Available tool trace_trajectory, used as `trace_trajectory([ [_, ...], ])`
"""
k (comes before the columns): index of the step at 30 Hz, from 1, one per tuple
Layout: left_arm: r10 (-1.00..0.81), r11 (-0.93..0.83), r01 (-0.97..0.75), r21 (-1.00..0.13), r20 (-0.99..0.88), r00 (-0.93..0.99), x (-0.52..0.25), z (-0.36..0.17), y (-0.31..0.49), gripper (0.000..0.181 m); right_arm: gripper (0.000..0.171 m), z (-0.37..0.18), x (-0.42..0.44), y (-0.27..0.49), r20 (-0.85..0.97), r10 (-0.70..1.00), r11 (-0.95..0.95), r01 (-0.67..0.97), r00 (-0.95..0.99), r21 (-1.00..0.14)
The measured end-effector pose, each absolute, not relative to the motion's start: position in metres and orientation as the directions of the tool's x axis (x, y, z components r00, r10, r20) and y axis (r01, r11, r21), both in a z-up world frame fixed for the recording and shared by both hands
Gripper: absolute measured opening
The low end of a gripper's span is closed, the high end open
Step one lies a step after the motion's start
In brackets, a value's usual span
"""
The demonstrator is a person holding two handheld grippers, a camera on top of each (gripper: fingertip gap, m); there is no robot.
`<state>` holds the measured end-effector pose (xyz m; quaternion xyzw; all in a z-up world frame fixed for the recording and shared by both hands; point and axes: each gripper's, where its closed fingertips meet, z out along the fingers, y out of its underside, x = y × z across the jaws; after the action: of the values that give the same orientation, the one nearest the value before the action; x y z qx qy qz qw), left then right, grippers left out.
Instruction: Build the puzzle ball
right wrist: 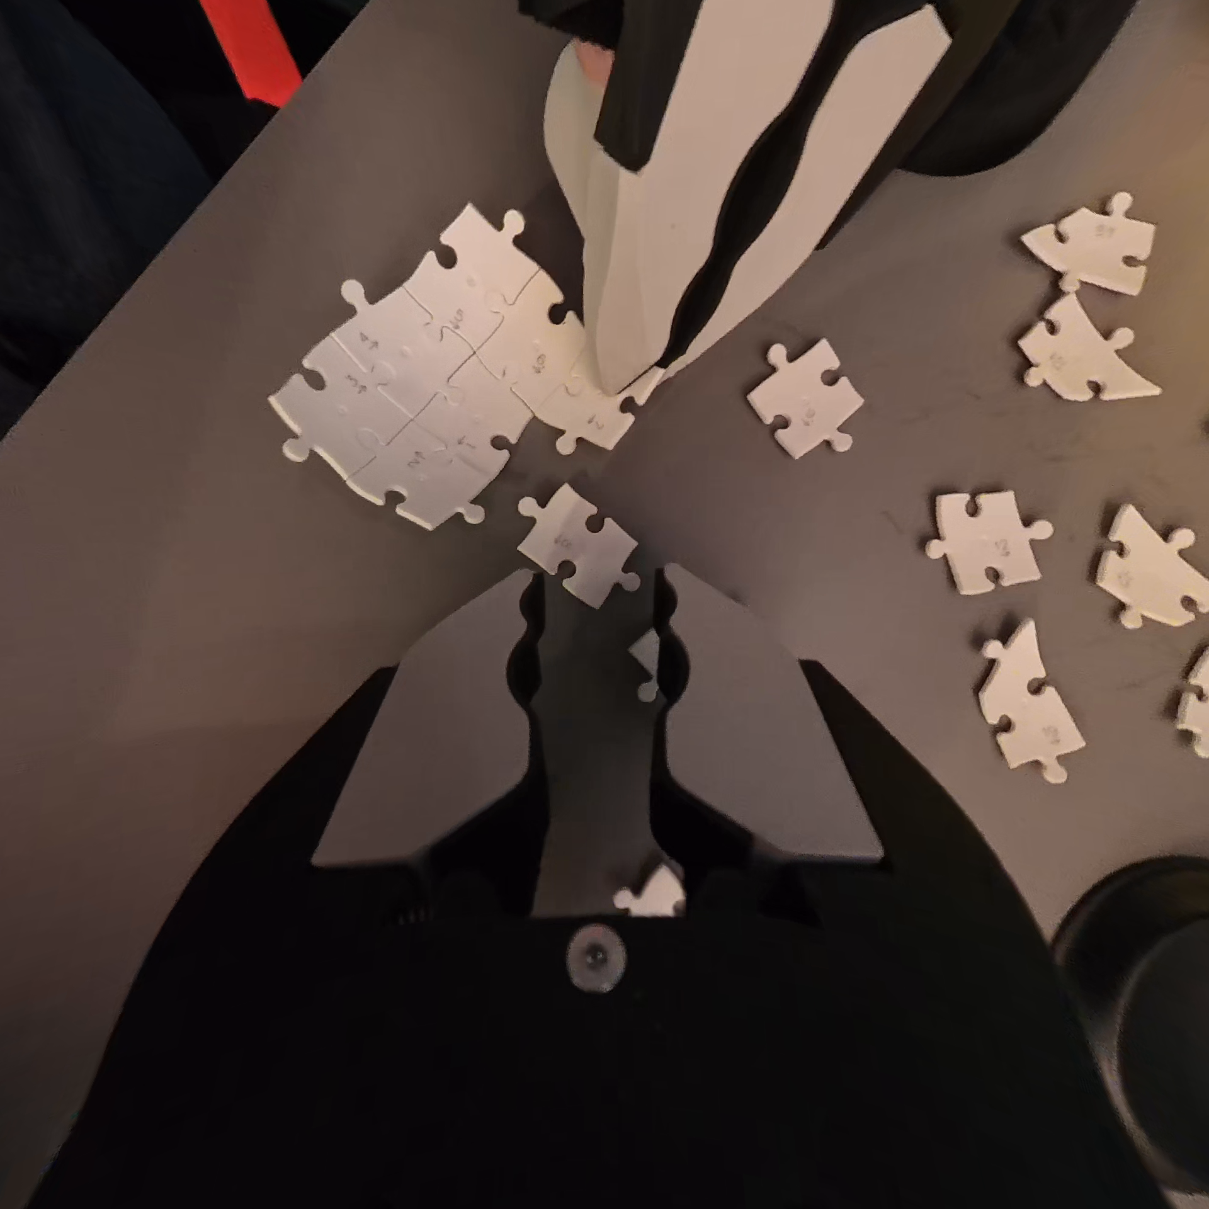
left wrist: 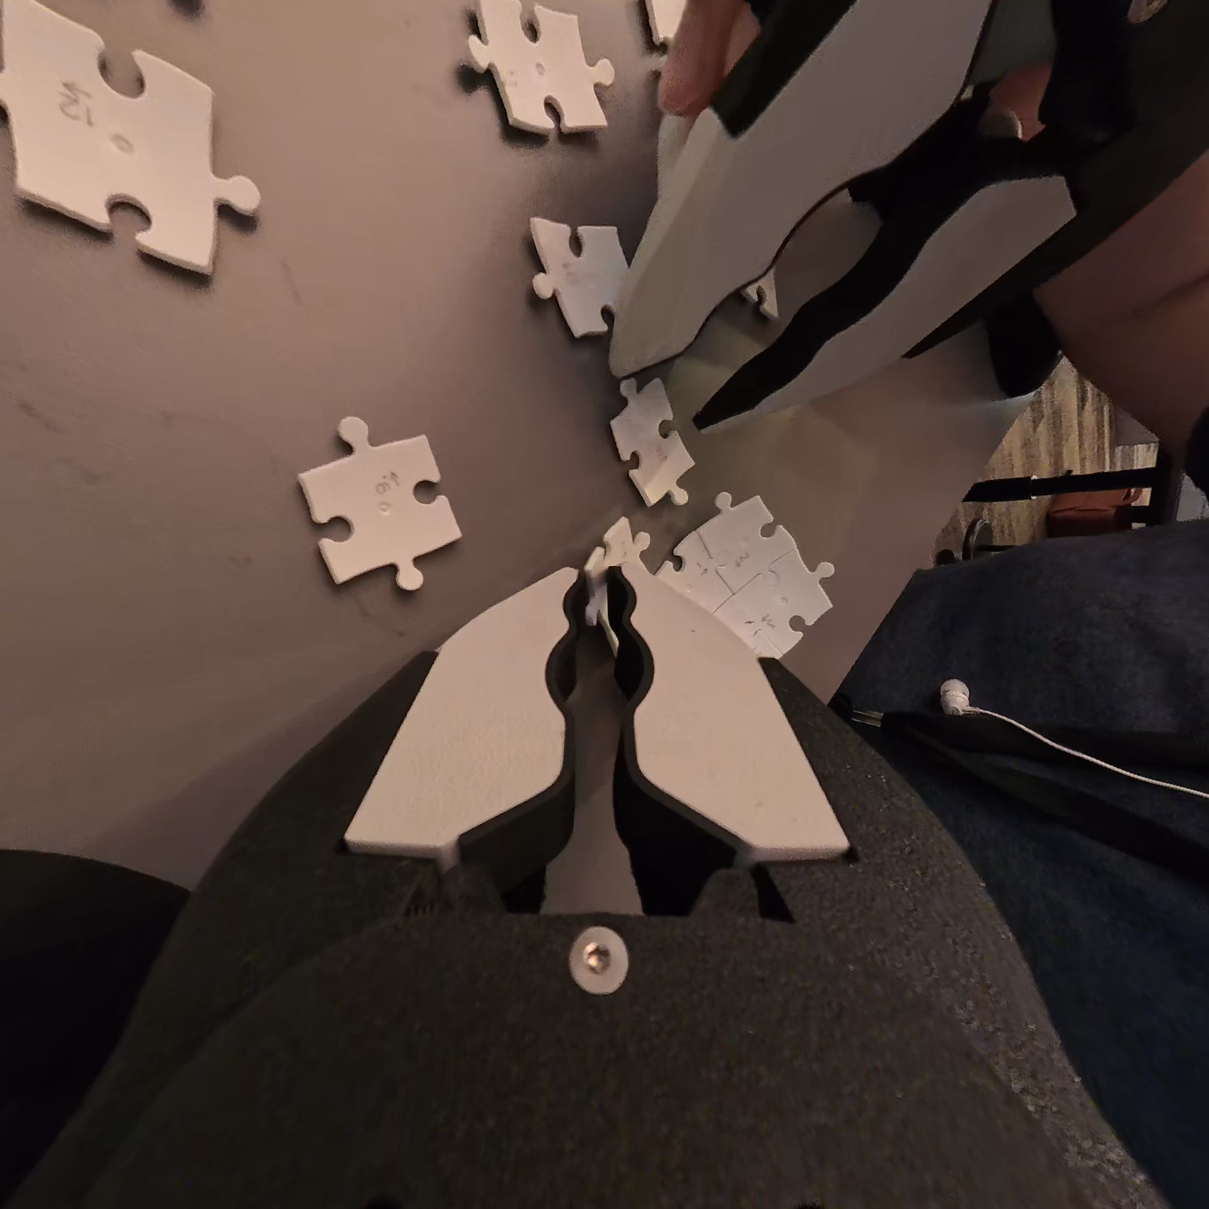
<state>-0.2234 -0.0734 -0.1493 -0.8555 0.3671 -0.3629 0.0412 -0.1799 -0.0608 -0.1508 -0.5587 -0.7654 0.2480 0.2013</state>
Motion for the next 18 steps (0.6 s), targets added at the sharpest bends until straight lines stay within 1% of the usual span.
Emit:
trace_trajectory([
  [4,-0.648,-0.73,-0.603,-0.321,0.607,0.461,-0.2244,-0.1488,-0.0737,0.005,0.032,-0.1549,-0.1808,-0.0667,-0.033,0.939,0.257,0.761,-0.343,-0.596],
  [9,-0.637,-0.737,-0.603,-0.306,0.613,0.467,-0.2272,-0.1491,-0.0732,0.005,0.021,-0.1574,-0.18,-0.0664,-0.034,0.942,0.248,0.761,-0.334,-0.599],
  [18,-0.627,-0.73,-0.633,-0.256,0.619,0.472,-0.2284,-0.1504,-0.074,0.005,0.018,-0.1558,-0.1792,-0.0703,0.019,0.944,0.273,0.747,-0.329,-0.607],
])
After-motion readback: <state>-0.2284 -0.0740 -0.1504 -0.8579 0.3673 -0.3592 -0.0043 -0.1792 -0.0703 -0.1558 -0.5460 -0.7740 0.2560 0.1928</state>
